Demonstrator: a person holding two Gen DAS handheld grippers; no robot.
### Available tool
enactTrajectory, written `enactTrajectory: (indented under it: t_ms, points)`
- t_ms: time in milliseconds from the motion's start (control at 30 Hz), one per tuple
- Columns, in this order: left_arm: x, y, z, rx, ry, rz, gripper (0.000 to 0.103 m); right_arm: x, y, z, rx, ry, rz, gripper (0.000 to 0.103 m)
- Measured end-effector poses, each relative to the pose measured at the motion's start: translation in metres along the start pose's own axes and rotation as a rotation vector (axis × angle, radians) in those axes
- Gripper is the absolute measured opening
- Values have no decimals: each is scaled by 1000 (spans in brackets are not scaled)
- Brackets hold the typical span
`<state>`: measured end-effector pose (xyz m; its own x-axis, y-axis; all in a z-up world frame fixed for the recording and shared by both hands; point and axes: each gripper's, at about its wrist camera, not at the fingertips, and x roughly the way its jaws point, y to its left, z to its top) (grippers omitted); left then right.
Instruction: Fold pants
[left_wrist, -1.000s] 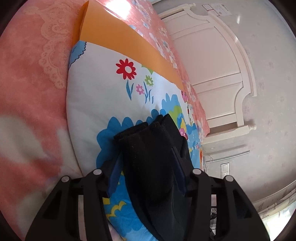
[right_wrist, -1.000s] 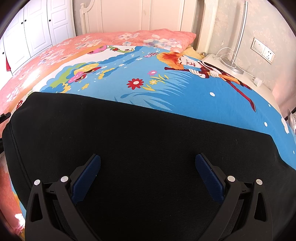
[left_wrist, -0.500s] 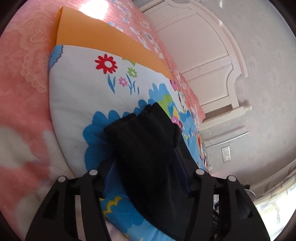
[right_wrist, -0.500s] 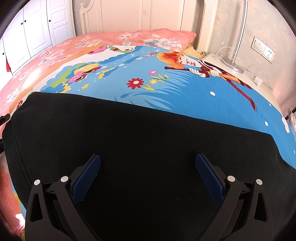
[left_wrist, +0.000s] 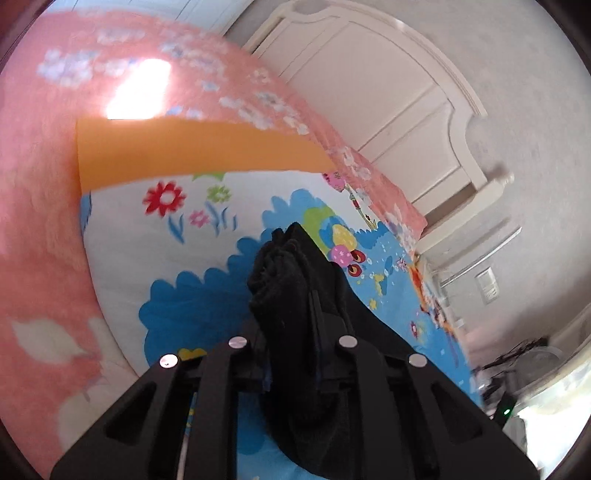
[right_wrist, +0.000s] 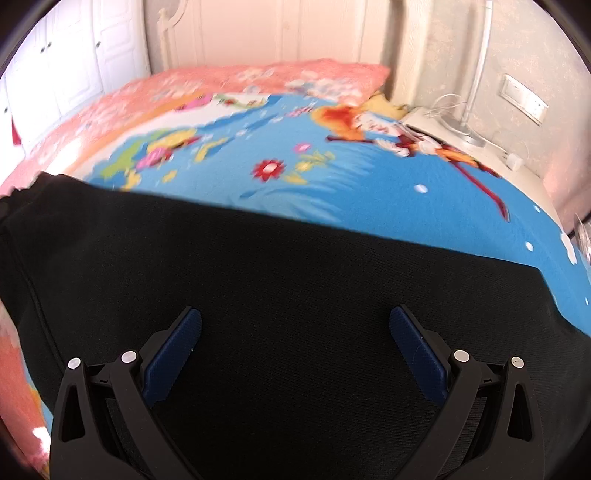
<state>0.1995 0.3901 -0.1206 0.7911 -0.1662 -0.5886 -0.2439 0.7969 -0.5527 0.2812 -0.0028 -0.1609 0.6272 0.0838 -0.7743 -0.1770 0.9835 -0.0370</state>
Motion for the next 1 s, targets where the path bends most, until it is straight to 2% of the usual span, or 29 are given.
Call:
enactTrajectory:
  t_ms: [33, 67, 100, 133, 200, 233, 267, 300, 333, 433, 500, 567, 700, 833, 867, 933, 1000]
  points:
    - [-10, -26, -3, 92, -28, 37, 14, -10, -6, -1, 31, -20, -8, 98]
    - [-23, -68, -13, 245, -68, 89, 14, -18, -12, -2, 55, -28, -1, 98]
    - [-30, -94, -23, 341, -91, 114, 14, -30, -23, -4, 90, -32, 46, 98]
    - [-38, -126, -39, 463, -121, 140, 14, -41, -38, -7, 144, -27, 120, 98]
    - [-46, -192, -93, 740, -186, 191, 15, -51, -73, -10, 308, 19, 304, 98]
    - [-45, -214, -117, 838, -209, 207, 15, -50, -92, -13, 413, 53, 448, 98]
    - [-40, -236, -153, 960, -230, 209, 15, -47, -103, -14, 480, 83, 545, 98]
    - [-33, -252, -186, 1052, -235, 196, 15, -42, -115, -17, 555, 127, 633, 98]
    - [-26, -262, -211, 1116, -230, 186, 15, -40, -123, -20, 597, 147, 673, 98]
    - [11, -269, -295, 1372, -199, 243, 15, -38, -129, -25, 630, 165, 741, 98]
    - [22, -261, -315, 1419, -192, 272, 15, -34, -127, -27, 641, 190, 780, 98]
    - [22, -257, -320, 1413, -230, 305, 15, -30, -118, -25, 628, 218, 789, 98]
    - [12, -261, -306, 1355, -260, 301, 15, -23, -101, -15, 608, 273, 845, 98]
    - [2, -264, -301, 1349, -291, 288, 14, -11, -73, 0, 555, 332, 905, 98]
    - [0, -265, -300, 1345, -297, 282, 14, -6, -66, 3, 547, 354, 915, 94]
    - [-2, -267, -299, 1339, -302, 268, 14, 6, -50, 11, 530, 391, 949, 78]
    - [-3, -267, -298, 1352, -303, 253, 14, 11, -39, 15, 491, 421, 946, 42]
